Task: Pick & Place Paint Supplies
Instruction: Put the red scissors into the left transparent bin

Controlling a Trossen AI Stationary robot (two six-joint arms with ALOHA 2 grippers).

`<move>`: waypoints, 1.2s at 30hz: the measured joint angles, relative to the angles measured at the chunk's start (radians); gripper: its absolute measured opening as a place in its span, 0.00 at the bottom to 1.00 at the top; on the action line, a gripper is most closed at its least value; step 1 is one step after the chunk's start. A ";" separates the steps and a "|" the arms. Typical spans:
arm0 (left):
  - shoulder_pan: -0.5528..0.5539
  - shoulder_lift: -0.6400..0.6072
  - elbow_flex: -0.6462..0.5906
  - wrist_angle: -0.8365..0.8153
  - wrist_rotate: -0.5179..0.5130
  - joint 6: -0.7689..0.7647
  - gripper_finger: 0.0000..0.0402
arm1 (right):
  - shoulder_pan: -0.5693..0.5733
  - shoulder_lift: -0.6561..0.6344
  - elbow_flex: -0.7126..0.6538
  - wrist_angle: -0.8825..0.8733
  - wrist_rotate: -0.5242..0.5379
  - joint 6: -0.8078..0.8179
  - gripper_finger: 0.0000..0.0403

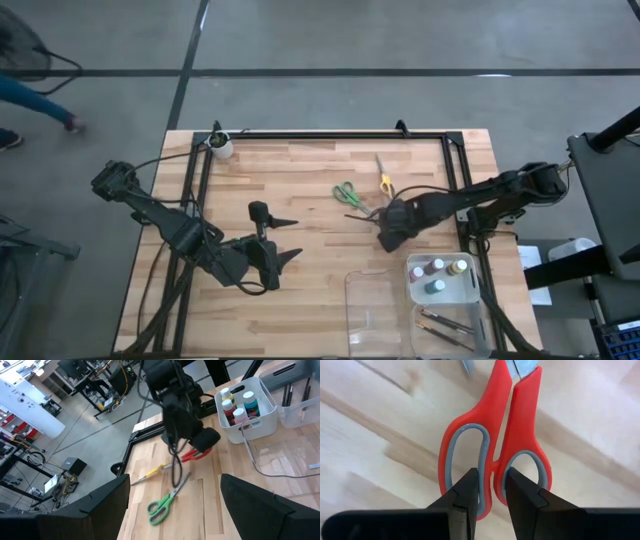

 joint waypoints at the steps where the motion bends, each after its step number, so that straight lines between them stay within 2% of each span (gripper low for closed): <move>1: 0.000 0.000 0.000 0.000 0.000 0.000 0.78 | 0.000 -0.016 0.006 0.000 0.012 -0.005 0.19; 7: 0.000 0.000 0.000 0.000 0.000 0.000 0.78 | 0.002 -0.127 0.048 -0.004 0.056 -0.053 0.19; 14: 0.000 0.000 0.000 0.000 0.000 0.000 0.78 | 0.005 -0.244 0.125 -0.004 0.059 -0.149 0.19; 19: 0.000 0.000 0.000 0.000 0.000 -0.001 0.78 | 0.048 -0.286 0.207 0.004 0.058 -0.253 0.19; 30: 0.000 0.000 0.000 0.000 0.000 -0.001 0.78 | 0.251 -0.237 0.394 0.011 0.086 -0.374 0.19; 36: 0.000 0.000 0.000 0.000 0.000 -0.004 0.78 | 0.379 -0.166 0.494 -0.067 0.121 -0.318 0.19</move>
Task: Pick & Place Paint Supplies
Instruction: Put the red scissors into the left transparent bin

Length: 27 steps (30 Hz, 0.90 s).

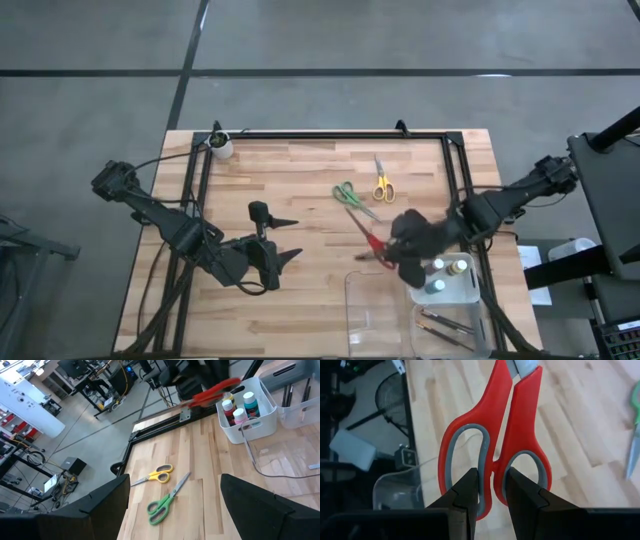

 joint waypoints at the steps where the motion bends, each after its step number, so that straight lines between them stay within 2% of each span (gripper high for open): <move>1: 0.000 0.000 0.000 0.000 0.000 0.000 0.78 | 0.022 0.013 0.013 -0.006 0.011 0.015 0.19; 11: 0.000 0.000 0.000 0.000 0.000 0.000 0.78 | 0.205 0.171 0.078 -0.026 0.009 0.159 0.19; 20: 0.000 0.000 0.000 0.000 0.000 0.001 0.78 | 0.284 0.284 0.090 -0.055 0.009 0.296 0.19; 24: 0.000 0.000 0.000 0.000 0.000 0.001 0.78 | 0.293 0.331 0.089 -0.056 0.000 0.454 0.19; 27: 0.000 0.000 0.000 0.000 0.000 0.001 0.78 | 0.296 0.362 0.089 -0.049 -0.064 0.586 0.19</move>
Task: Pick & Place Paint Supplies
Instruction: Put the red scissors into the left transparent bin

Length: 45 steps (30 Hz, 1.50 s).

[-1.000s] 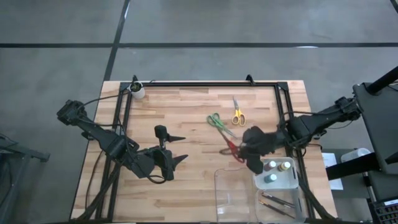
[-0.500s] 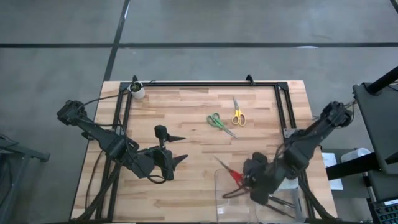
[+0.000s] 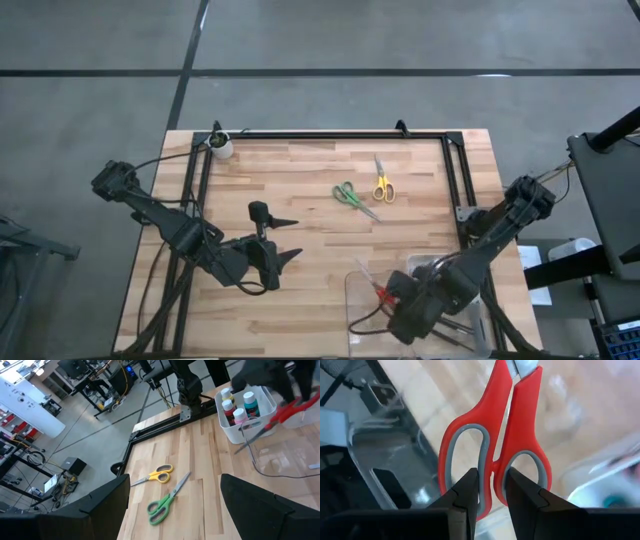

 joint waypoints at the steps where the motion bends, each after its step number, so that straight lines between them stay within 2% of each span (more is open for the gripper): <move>1: 0.000 0.000 0.000 0.000 0.000 0.000 0.78 | 0.004 0.010 0.000 0.008 -0.024 0.033 0.19; 6: 0.000 0.000 0.000 0.000 0.000 0.002 0.78 | 0.033 0.036 -0.001 0.054 -0.059 0.166 0.19; 16: 0.000 0.000 0.000 0.000 0.000 0.002 0.78 | 0.055 0.042 -0.001 0.129 -0.060 0.260 0.19; 23: 0.000 0.000 0.000 0.000 0.000 0.002 0.78 | 0.053 0.090 -0.001 0.192 -0.111 0.296 0.19; 37: 0.000 0.000 0.000 0.000 0.000 0.002 0.78 | 0.040 0.183 -0.002 0.220 -0.105 0.402 0.19; 45: 0.000 0.000 0.000 0.000 0.000 -0.001 0.78 | 0.011 0.226 -0.003 0.215 -0.196 0.398 0.19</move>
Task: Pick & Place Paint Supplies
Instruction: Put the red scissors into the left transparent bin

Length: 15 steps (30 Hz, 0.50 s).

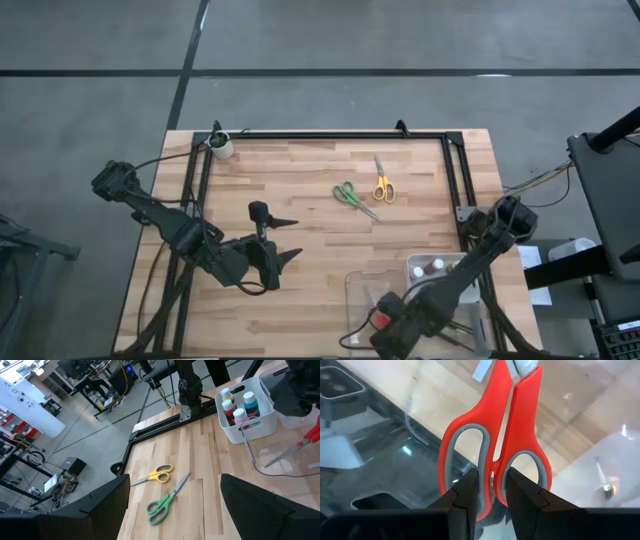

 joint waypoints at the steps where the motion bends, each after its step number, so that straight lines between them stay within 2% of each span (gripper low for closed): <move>1: 0.000 0.000 0.000 0.000 0.000 0.000 0.78 | -0.005 0.003 0.000 -0.002 -0.014 -0.008 0.19; 7: 0.000 0.000 0.000 0.000 0.000 0.000 0.78 | -0.016 0.005 0.000 -0.014 -0.027 -0.027 0.22; 15: 0.000 0.000 0.000 0.000 0.000 0.000 0.78 | -0.018 0.003 0.000 -0.014 -0.019 -0.032 0.45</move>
